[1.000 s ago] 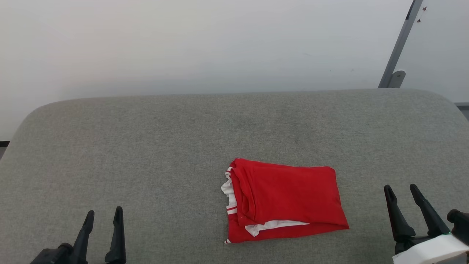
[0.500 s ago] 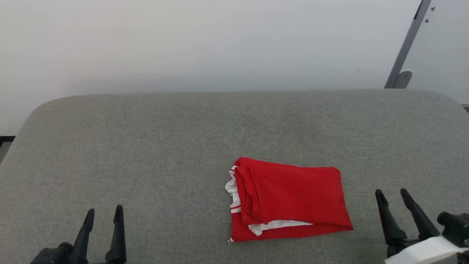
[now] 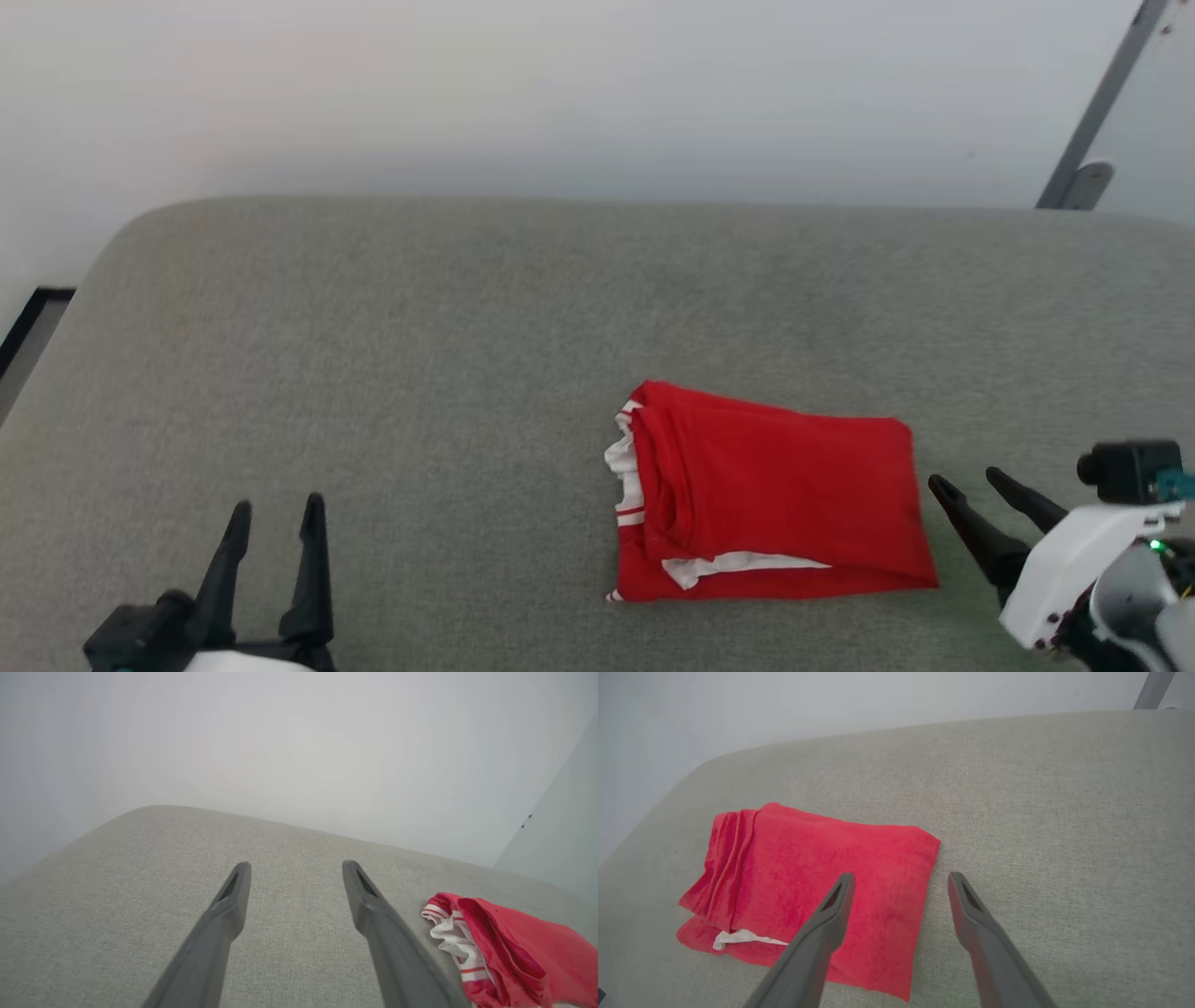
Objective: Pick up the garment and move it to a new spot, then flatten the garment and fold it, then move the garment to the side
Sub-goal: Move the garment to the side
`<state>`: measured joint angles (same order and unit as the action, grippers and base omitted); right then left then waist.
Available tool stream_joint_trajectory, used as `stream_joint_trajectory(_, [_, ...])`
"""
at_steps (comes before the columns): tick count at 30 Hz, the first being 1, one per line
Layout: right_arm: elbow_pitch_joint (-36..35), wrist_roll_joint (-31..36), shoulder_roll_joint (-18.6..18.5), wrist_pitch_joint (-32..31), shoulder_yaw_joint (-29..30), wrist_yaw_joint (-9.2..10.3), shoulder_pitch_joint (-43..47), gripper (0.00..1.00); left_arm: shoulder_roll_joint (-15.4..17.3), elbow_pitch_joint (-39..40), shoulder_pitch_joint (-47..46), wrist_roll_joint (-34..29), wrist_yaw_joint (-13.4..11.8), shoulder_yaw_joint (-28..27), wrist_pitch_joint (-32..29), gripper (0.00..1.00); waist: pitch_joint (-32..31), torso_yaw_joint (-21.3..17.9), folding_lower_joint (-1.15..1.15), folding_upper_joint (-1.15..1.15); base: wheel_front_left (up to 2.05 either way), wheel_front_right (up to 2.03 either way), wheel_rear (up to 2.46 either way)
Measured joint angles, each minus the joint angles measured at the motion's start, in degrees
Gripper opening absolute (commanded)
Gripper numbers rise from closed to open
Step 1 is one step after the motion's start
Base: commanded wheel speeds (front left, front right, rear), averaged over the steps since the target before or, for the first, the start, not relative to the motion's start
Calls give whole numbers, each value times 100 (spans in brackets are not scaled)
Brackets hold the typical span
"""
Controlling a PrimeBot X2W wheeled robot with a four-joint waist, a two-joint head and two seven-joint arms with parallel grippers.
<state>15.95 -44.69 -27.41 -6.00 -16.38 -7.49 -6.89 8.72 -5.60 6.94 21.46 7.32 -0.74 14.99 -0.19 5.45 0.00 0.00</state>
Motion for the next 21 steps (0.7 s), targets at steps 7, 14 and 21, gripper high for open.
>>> stream_joint_trajectory(7, [-111, -458, -525, -1390, -191, 0, -488, 100, -60, 19, -278, 16, 0, 170, 0, 100, 381, 208, 0, 0, 0, 0, 0])
stream_joint_trajectory(14, [-101, -583, -811, -2387, -269, 0, -836, 100, -122, -24, -554, 27, 0, 318, 0, 100, 782, 469, 0, 0, 0, 0, 0])
stream_joint_trajectory(21, [144, -567, -760, -3275, -467, 0, -1120, 100, -164, -73, -754, 47, 0, 404, 0, 100, 1148, 725, 0, 0, 0, 0, 0])
